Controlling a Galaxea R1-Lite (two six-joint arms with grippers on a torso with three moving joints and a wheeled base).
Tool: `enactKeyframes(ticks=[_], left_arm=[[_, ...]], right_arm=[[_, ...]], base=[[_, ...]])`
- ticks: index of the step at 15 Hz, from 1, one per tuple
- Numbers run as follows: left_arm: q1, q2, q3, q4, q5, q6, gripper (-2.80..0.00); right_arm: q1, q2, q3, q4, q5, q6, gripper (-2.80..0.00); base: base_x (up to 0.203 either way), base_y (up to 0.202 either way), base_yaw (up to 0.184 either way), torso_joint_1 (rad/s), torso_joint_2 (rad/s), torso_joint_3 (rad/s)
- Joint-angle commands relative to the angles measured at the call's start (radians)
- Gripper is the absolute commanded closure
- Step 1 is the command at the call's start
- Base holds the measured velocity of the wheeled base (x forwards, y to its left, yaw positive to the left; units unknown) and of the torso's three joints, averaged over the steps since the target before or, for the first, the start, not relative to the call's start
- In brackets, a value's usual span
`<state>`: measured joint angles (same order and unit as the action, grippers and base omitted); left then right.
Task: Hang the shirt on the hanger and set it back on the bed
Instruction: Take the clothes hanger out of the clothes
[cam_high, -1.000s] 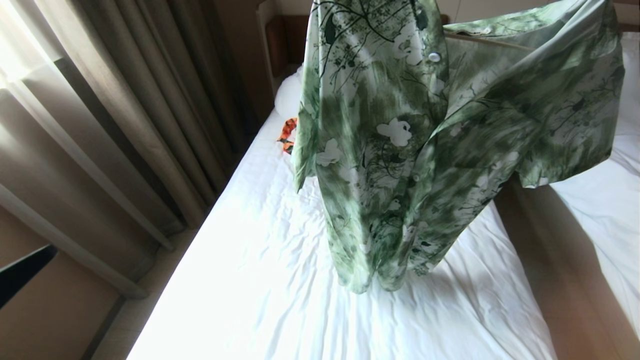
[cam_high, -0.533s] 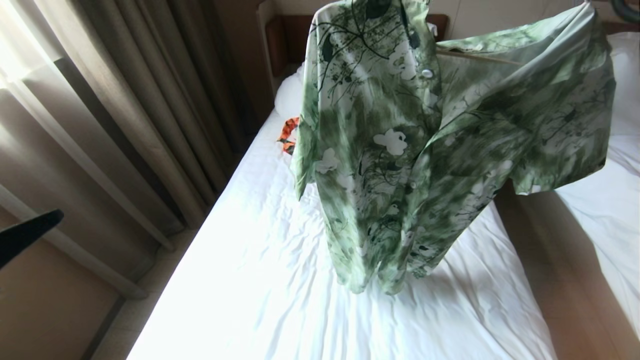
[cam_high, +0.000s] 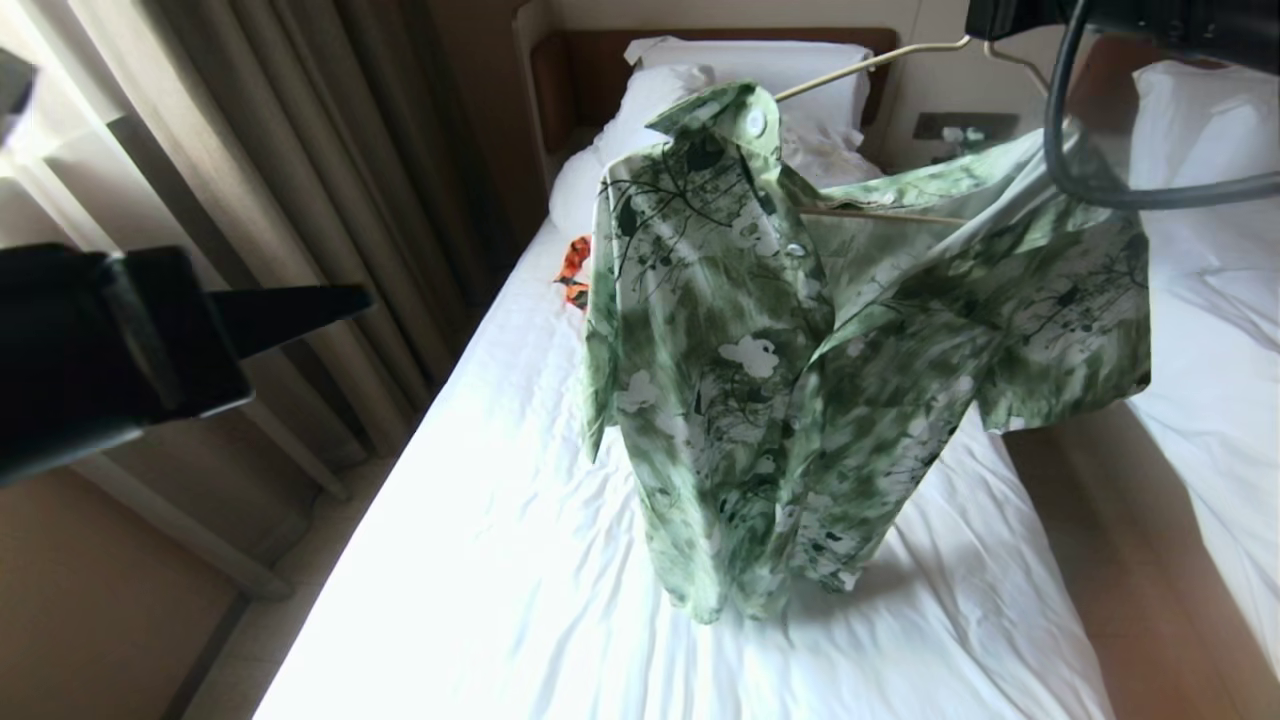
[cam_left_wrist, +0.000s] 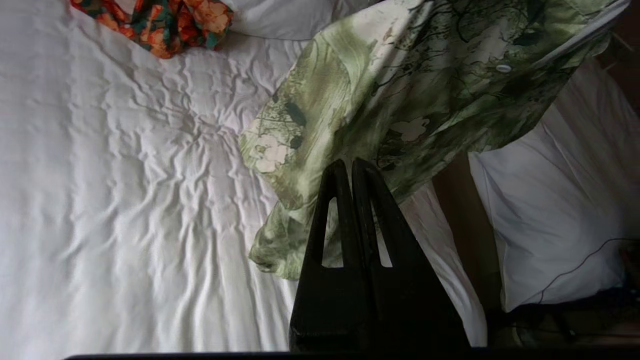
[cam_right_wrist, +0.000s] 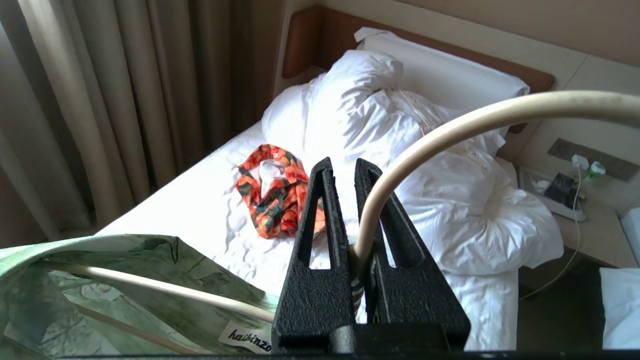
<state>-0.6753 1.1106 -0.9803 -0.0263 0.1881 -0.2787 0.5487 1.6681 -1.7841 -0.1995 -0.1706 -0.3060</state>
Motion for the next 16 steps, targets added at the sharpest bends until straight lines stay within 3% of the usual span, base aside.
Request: enactKeyframes(ticks=[1,4,7,8,12,16], left_arm=[[-0.053,0.132,-0.027,-0.054,0.004,-0.002,0.0],[-0.161,0.251,-0.069,-0.138,0.05,-0.001,0.0],[-0.183,0.385,-0.131,-0.196,0.095,0.002,0.0],[-0.187,0.431,-0.163,-0.221,0.1,0.003,-2.8],[-0.172,0.598,-0.311,-0.248,0.166,0.028,-2.8],[-0.17,0.66,-0.39,-0.251,0.22,0.056,-2.8]], right_arm=[[0.0,0.04,0.058,-0.064,-0.006,0.0,0.0],[0.0,0.093,0.106,-0.108,-0.017,0.054,0.0],[-0.004,0.146,0.113,-0.176,-0.018,0.056,0.0],[-0.003,0.154,0.121,-0.195,-0.017,0.055,0.0],[-0.001,0.15,0.133,-0.198,-0.012,0.056,0.0],[0.003,0.127,0.162,-0.199,-0.012,0.056,0.0]], base=[[0.0,0.0,0.0,0.0,0.0,0.0],[0.0,0.0,0.0,0.0,0.0,0.0],[0.0,0.0,0.0,0.0,0.0,0.0],[0.0,0.0,0.0,0.0,0.0,0.0],[0.0,0.0,0.0,0.0,0.0,0.0],[0.0,0.0,0.0,0.0,0.0,0.0]])
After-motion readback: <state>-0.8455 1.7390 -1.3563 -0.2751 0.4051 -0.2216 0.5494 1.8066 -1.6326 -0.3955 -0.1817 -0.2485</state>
